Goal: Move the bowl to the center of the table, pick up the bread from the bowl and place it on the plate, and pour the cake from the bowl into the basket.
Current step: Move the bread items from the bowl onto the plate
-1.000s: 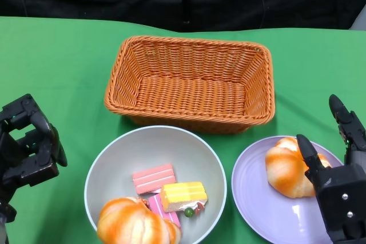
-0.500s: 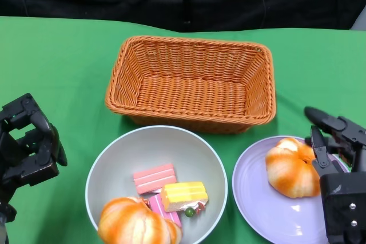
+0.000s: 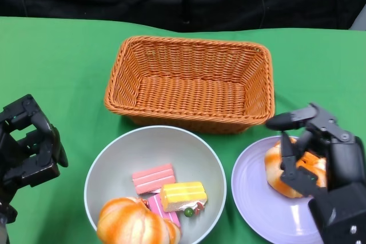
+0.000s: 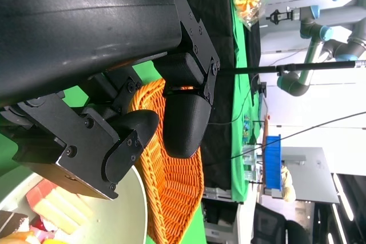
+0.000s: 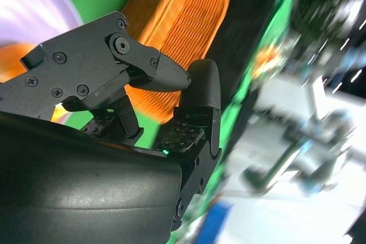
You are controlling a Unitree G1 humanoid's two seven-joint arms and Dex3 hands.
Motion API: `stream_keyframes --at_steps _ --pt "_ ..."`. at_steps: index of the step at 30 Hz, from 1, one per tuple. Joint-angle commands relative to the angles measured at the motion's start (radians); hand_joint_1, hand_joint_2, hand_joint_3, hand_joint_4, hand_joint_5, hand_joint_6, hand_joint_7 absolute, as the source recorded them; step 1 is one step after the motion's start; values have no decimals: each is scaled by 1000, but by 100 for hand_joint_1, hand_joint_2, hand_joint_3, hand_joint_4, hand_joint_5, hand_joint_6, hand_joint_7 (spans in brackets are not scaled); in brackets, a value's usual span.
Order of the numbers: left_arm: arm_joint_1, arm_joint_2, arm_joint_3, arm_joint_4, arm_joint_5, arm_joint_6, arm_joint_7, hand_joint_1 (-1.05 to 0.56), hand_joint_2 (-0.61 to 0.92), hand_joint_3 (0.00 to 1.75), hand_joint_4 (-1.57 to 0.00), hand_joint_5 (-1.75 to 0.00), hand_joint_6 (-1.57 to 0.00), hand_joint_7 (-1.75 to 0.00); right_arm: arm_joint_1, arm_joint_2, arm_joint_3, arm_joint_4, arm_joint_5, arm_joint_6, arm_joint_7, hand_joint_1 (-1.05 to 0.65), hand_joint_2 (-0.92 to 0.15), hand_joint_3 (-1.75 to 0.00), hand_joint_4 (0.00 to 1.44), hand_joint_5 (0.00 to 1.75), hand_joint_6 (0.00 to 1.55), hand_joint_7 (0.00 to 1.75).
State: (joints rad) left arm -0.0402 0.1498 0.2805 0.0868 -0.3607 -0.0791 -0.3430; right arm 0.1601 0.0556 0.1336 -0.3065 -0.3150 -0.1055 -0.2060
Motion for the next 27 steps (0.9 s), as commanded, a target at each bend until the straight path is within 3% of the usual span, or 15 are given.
stream_keyframes --at_steps 1,3,5,7,14,27 --pt "8 12 4 -10 2 3 8 0 49 131 -95 -175 -80 -173 5 -53 34 -37 -33 -41 48 -30 -75 -58 89 107 91 66" --pt "6 9 3 -8 3 -3 8 0 49 131 -96 -175 -80 -174 3 -94 69 -67 -77 -50 96 -39 -86 -25 92 64 98 21" --pt "7 5 2 -11 5 -5 12 0 49 131 -96 -175 -80 -174 0 -127 96 -95 -115 -45 137 -44 -90 -11 93 38 95 6" --pt "9 2 1 -17 4 0 16 1 49 132 -96 -175 -80 -174 -2 -158 121 -119 -154 -44 175 -51 -92 -7 84 19 80 1" --pt "10 -5 -1 -21 -4 3 14 0 50 130 -95 -175 -79 -173 -20 -254 193 -196 -310 -9 326 -59 -92 -11 66 5 59 0" --pt "8 -6 -4 -22 6 5 24 -2 48 130 -95 -175 -81 -171 -26 -251 309 -224 -470 76 460 -69 -92 -17 51 0 50 0"
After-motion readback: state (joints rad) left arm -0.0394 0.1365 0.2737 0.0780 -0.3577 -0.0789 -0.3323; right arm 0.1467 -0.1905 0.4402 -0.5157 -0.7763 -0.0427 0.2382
